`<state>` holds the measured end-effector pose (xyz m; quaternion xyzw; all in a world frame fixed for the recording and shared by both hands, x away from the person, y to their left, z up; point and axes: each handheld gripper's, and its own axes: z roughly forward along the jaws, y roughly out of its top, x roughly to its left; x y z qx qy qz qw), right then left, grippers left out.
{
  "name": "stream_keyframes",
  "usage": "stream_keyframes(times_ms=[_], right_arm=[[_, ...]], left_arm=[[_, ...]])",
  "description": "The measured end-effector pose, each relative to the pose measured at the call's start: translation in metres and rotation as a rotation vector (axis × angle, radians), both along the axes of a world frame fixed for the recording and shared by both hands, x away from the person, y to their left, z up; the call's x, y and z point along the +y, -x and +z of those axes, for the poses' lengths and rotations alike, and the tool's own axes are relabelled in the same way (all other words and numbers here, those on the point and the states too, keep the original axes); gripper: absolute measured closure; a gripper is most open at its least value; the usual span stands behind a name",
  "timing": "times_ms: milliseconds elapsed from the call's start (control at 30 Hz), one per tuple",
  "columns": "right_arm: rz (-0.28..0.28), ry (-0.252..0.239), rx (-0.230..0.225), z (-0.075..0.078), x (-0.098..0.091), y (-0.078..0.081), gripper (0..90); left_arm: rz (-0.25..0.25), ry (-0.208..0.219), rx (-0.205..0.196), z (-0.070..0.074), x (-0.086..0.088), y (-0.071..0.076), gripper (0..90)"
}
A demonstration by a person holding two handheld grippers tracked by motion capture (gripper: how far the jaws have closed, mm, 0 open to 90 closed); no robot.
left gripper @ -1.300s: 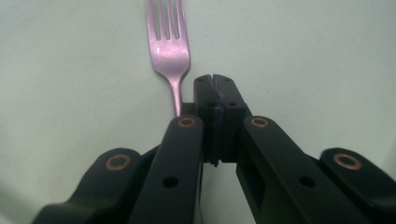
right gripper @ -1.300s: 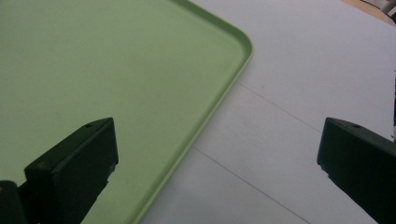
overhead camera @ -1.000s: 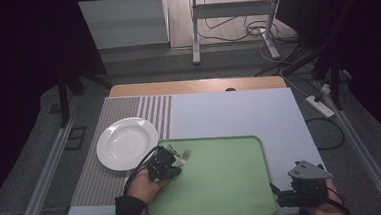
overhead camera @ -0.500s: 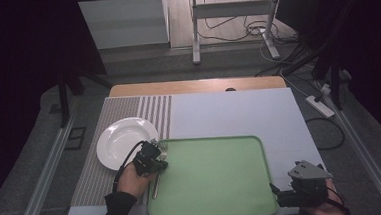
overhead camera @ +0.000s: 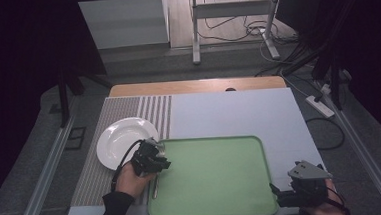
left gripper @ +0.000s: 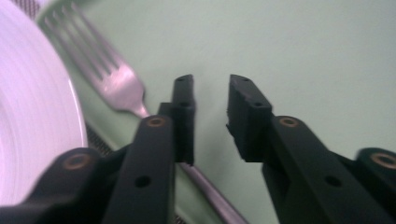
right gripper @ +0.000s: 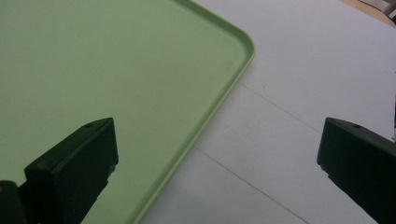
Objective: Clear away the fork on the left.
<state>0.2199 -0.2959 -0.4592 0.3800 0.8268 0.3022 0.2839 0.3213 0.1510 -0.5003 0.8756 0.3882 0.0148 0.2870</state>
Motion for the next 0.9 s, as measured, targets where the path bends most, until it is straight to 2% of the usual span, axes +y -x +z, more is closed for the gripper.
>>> stream_keyframes(times_ms=[33, 67, 233, 267, 333, 500, 633, 667, 700, 733, 767, 900], right_arm=[[0.0, 0.001, 0.0, 0.0, 0.0, 0.0, 0.0], [0.002, 0.002, 0.001, 0.0, 0.0, 0.0, 0.0], [0.004, 0.003, 0.002, 0.0, 0.0, 0.0, 0.0], [0.004, 0.004, 0.003, 0.0, 0.0, 0.0, 0.0], [0.005, 0.004, 0.003, 0.0, 0.0, 0.0, 0.0], [0.0, 0.002, 0.001, 0.0, 0.0, 0.0, 0.0], [0.003, 0.004, 0.003, 0.0, 0.0, 0.0, 0.0], [0.003, 0.004, 0.003, 0.0, 0.0, 0.0, 0.0], [0.003, 0.004, 0.003, 0.0, 0.0, 0.0, 0.0], [0.003, 0.004, 0.004, 0.0, 0.0, 0.0, 0.0], [0.003, 0.004, 0.003, 0.0, 0.0, 0.0, 0.0], [-0.001, 0.001, 0.001, 0.0, 0.0, 0.0, 0.0]], left_arm=[[0.002, 0.013, -0.008, 0.001, 0.001, 0.001, 67.0], [0.001, 0.037, -0.007, 0.003, 0.004, 0.001, 59.0], [0.026, 0.054, -0.023, 0.005, 0.011, 0.001, 47.8], [0.027, 0.082, -0.041, 0.007, 0.015, 0.0, 44.9], [0.024, 0.095, -0.055, 0.008, 0.017, 0.001, 41.8], [0.018, 0.153, -0.096, 0.009, 0.025, 0.004, 23.7], [0.014, 0.147, -0.123, 0.01, 0.026, 0.005, 11.0], [0.014, 0.136, -0.133, 0.011, 0.025, 0.006, 11.0], [0.017, 0.128, -0.14, 0.011, 0.025, 0.007, 4.9], [0.017, 0.12, -0.143, 0.011, 0.025, 0.007, 2.5], [-0.003, 0.104, -0.137, 0.012, 0.025, 0.009, 0.6], [-0.008, 0.125, -0.124, 0.012, 0.028, 0.012, 0.0]])
